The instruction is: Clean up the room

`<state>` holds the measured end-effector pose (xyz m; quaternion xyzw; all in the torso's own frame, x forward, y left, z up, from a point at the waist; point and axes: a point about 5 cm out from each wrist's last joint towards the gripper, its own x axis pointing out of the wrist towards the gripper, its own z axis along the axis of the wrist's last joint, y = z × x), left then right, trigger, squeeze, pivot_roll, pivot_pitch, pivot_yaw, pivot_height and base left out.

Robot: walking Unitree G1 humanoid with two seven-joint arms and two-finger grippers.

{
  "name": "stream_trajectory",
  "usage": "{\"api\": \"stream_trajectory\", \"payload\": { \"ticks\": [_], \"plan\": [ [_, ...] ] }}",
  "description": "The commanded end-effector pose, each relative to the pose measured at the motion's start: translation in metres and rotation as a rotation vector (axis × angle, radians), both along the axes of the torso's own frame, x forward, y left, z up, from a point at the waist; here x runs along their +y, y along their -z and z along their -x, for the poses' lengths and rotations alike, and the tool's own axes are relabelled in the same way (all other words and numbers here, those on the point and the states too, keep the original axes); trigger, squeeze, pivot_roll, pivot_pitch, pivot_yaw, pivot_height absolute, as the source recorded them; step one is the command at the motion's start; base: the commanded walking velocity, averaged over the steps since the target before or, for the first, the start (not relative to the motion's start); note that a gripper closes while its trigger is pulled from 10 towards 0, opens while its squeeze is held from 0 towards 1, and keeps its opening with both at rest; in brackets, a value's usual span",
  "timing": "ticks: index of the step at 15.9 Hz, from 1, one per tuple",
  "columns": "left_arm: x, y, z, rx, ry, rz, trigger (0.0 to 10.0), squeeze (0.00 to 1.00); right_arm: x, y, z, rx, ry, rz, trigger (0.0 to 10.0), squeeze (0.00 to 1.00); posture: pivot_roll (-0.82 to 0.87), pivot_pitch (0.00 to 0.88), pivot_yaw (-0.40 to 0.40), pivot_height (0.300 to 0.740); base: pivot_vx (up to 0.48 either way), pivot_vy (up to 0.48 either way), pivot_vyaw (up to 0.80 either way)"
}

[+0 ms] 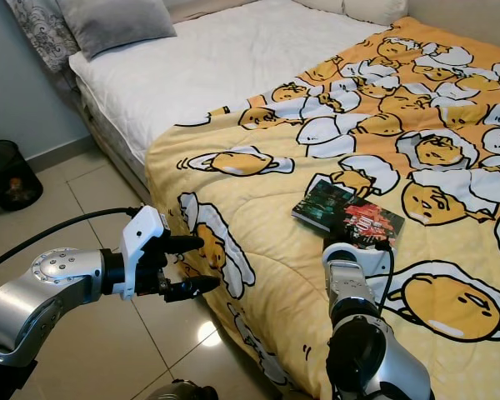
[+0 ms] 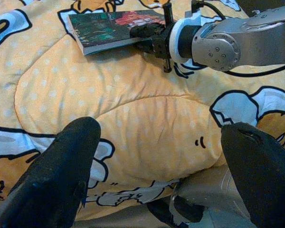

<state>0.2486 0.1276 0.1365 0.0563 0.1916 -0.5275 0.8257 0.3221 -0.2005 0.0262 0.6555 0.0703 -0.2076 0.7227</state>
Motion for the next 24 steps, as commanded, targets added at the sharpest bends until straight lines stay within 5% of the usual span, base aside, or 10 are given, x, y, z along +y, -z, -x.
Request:
{"api": "stream_trajectory", "payload": {
  "ticks": [1, 5, 8, 9, 12, 14, 18, 20, 21, 24],
  "plan": [
    [0.000, -0.001, 0.001, -0.011, 0.001, -0.003, 10.0, 0.61, 0.001, -0.007, -0.006, -0.017, -0.003, 0.005, 0.0, 0.00, 0.01, 0.024, 0.058, 0.740, 0.000, 0.000, 0.00],
    [-0.001, -0.002, -0.005, -0.049, -0.021, 0.005, 10.0, 0.61, 0.005, -0.010, -0.009, -0.025, -0.075, 0.094, 0.0, 0.00, 0.00, 0.000, 0.051, 0.740, 0.000, 0.000, 0.00],
    [0.001, -0.001, -0.013, -0.165, -0.108, -0.031, 10.0, 0.60, 0.002, -0.018, -0.013, -0.081, -0.119, 0.152, 0.0, 0.00, 0.00, 0.000, 0.040, 0.740, 0.000, 0.000, 0.00],
    [0.006, -0.005, -0.023, -0.266, -0.234, -0.010, 10.0, 0.61, -0.002, -0.022, -0.015, -0.121, -0.165, 0.210, 0.0, 0.00, -0.01, 0.000, 0.029, 0.740, 0.000, 0.000, 0.00],
    [0.017, -0.014, -0.034, -0.316, -0.371, 0.056, 10.0, 0.61, -0.010, -0.035, -0.017, -0.253, -0.264, 0.277, 0.0, 0.00, -0.02, 0.000, 0.033, 0.740, 0.000, 0.000, 0.00],
    [0.026, -0.024, -0.043, -0.292, -0.440, 0.145, 10.0, 0.64, -0.013, -0.047, -0.017, -0.373, -0.402, 0.383, 0.0, 0.00, -0.02, 0.000, 0.048, 0.740, 0.000, 0.000, 0.00],
    [0.047, -0.049, -0.052, -0.154, -0.313, 0.289, 10.0, 0.58, -0.008, -0.066, 0.004, -0.607, -0.876, 0.676, 0.0, 0.00, -0.03, 0.000, 0.065, 0.740, 0.000, 0.000, 0.00],
    [0.048, -0.061, -0.056, -0.133, -0.283, 0.360, 10.0, 0.15, -0.008, -0.072, 0.019, -0.674, -1.038, 0.745, 0.0, 0.00, -0.02, 0.000, 0.063, 0.740, 0.000, 0.000, 0.00],
    [0.051, -0.068, -0.063, -0.104, -0.299, 0.446, 10.0, 0.03, -0.006, -0.078, 0.034, -0.754, -1.199, 0.758, 0.0, 0.00, -0.03, 0.000, 0.068, 0.740, 0.000, 0.000, 0.00],
    [0.054, -0.064, -0.066, -0.038, -0.268, 0.477, 10.0, 0.00, -0.001, -0.089, 0.048, -0.847, -1.362, 0.708, 0.0, 0.00, -0.04, 0.000, 0.079, 0.740, 0.000, 0.000, 0.00]
  ]
}}
